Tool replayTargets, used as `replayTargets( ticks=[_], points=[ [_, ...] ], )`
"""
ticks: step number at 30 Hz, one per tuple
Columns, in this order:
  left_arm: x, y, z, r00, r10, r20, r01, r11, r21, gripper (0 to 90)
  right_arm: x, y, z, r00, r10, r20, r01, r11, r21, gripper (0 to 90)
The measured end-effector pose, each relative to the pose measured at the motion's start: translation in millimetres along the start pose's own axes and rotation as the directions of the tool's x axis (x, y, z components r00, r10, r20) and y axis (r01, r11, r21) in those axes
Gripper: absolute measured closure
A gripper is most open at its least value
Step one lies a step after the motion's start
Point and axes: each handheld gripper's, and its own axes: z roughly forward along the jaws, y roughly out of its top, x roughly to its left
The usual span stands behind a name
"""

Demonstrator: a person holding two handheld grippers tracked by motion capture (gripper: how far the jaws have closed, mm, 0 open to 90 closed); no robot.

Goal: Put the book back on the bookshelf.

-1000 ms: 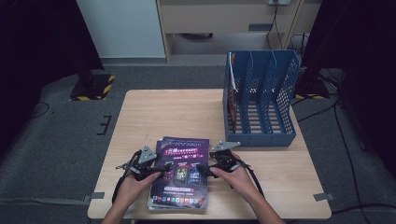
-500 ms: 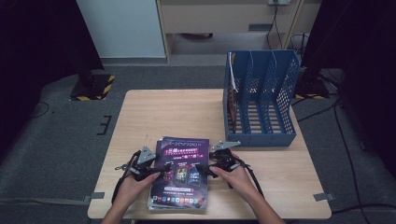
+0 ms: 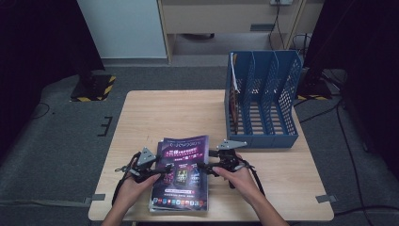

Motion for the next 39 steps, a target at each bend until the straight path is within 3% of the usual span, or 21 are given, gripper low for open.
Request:
replayTargets(
  ticks=[9,19,25,29,31,36,39],
  points=[
    [0.4,0.4,-0.6,1.0,0.008,-0.001,-0.008,1.0,0.005,33.3,3.0,8.5,-2.3,0.9995,-0.015,-0.028,0.015,1.0,-0.008,23.4],
    [0.3,0.6,-0.8,0.9999,0.013,-0.003,-0.013,0.9999,0.006,33.2,5.4,18.1,2.9,0.9969,-0.074,-0.028,0.075,0.996,0.054,22.9],
    [1.0,0.9,-0.6,0.9999,0.017,0.0,-0.017,0.9998,0.008,32.7,5.6,25.8,8.6,0.9976,-0.069,-0.011,0.069,0.994,0.081,24.1],
    [1.8,0.7,-0.7,0.9998,0.019,0.001,-0.019,0.9998,0.007,32.3,6.2,30.7,15.5,0.9986,-0.053,-0.005,0.054,0.996,0.074,25.5],
    [2.1,0.3,-0.8,0.9999,0.016,0.003,-0.016,0.9999,0.006,32.3,6.8,30.6,18.4,0.9992,-0.036,-0.016,0.037,0.998,0.044,25.6],
    [5.6,0.2,0.3,0.9997,0.0,0.023,0.0,1.0,0.008,30.8,7.9,29.7,25.6,0.9993,-0.037,-0.01,0.037,0.999,0.035,27.5],
    [4.9,0.5,-0.1,0.9997,0.013,0.018,-0.014,0.9999,0.008,30.8,11.7,28.9,26.2,0.9991,-0.042,-0.004,0.042,0.999,0.021,31.6]
  ],
)
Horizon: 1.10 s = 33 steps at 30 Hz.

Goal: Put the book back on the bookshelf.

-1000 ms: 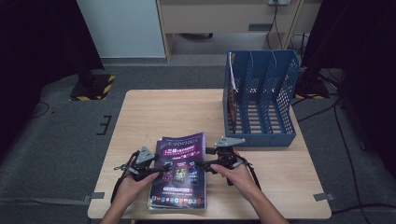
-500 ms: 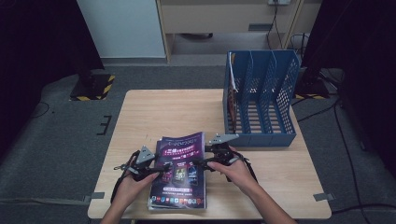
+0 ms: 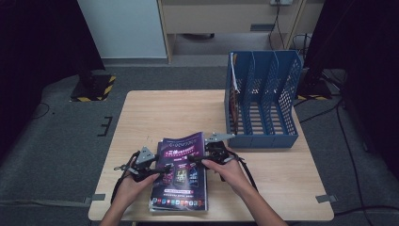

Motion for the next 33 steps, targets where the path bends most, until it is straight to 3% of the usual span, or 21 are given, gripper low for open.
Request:
replayTargets(
  ticks=[5,13,20,25,29,33],
  points=[
    [-1.2,0.3,-0.3,0.9999,0.013,-0.006,-0.013,0.9999,-0.001,31.3,7.2,1.4,0.2,1.0,-0.006,0.0,0.006,1.0,-0.013,33.5],
    [-0.6,0.2,0.1,1.0,0.006,-0.001,-0.006,1.0,-0.001,31.0,9.4,0.7,8.6,0.9999,-0.017,0.004,0.017,1.0,0.02,32.6],
    [-1.2,-0.5,-0.1,0.9999,0.011,-0.007,-0.011,0.9999,-0.005,31.0,13.2,-0.6,17.7,0.9999,0.01,-0.013,-0.009,0.998,0.066,30.9],
    [-1.9,-0.7,0.3,0.9998,-0.015,-0.011,0.015,0.9999,-0.007,30.6,11.1,-0.5,16.7,0.9985,0.055,0.006,-0.055,0.996,0.07,42.5],
    [-2.8,-0.4,2.2,0.999,-0.044,-0.006,0.044,0.999,-0.007,26.1,8.2,-1.5,13.1,0.9933,0.115,0.013,-0.115,0.992,0.044,53.3],
    [-3.5,0.6,3.3,0.9987,-0.051,-0.001,0.051,0.9987,-0.009,21.3,7.4,-0.1,9.0,0.9902,0.14,0.006,-0.14,0.99,0.016,61.9]
  ],
)
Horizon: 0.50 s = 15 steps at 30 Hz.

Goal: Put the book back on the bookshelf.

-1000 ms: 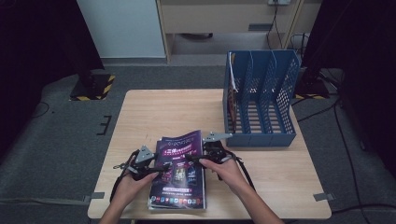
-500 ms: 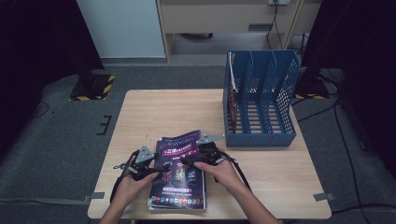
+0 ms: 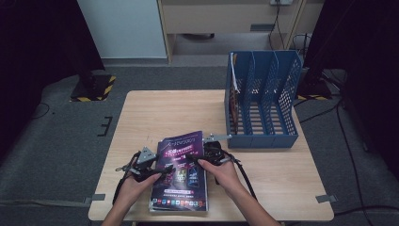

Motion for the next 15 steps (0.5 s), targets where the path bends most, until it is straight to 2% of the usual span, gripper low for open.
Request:
replayTargets(
  ticks=[5,11,15],
  points=[
    [-2.8,1.7,0.4,0.9999,0.014,-0.001,-0.014,0.9999,-0.004,17.5,0.3,1.3,-3.0,0.9994,0.035,-0.004,-0.035,0.999,-0.016,68.3],
    [-2.2,5.0,-4.1,1.0,0.006,0.005,-0.006,0.9986,-0.053,15.5,-2.7,2.6,-6.6,0.9978,0.065,-0.015,-0.065,0.998,-0.025,73.1],
    [0.5,6.8,-9.5,0.9998,-0.015,0.01,0.016,0.9957,-0.092,14.2,-7.3,4.3,-10.3,0.9944,0.1,-0.033,-0.101,0.994,-0.029,76.2]
  ],
)
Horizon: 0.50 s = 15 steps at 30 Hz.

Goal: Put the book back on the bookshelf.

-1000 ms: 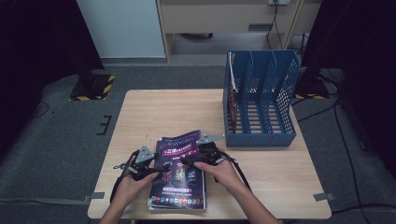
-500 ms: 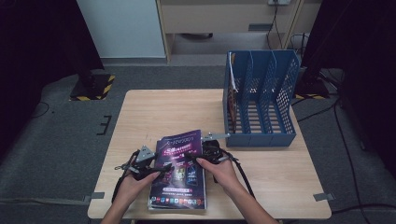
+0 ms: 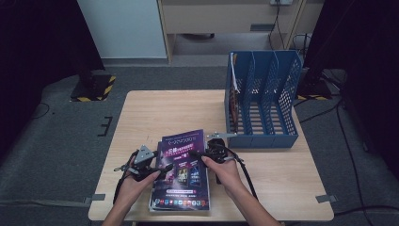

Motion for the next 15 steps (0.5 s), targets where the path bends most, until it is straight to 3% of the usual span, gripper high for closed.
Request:
replayTargets(
  ticks=[8,15],
  points=[
    [1.0,2.1,-3.7,1.0,0.001,-0.004,-0.001,0.9998,-0.017,14.3,-4.5,8.1,-10.7,0.9999,-0.006,0.01,0.006,1.0,-0.01,78.4],
    [0.2,3.2,-5.6,1.0,0.007,-0.001,-0.007,0.9996,-0.027,15.2,8.8,19.8,-14.8,0.9943,-0.099,0.039,0.099,0.995,-0.01,79.1]
  ],
)
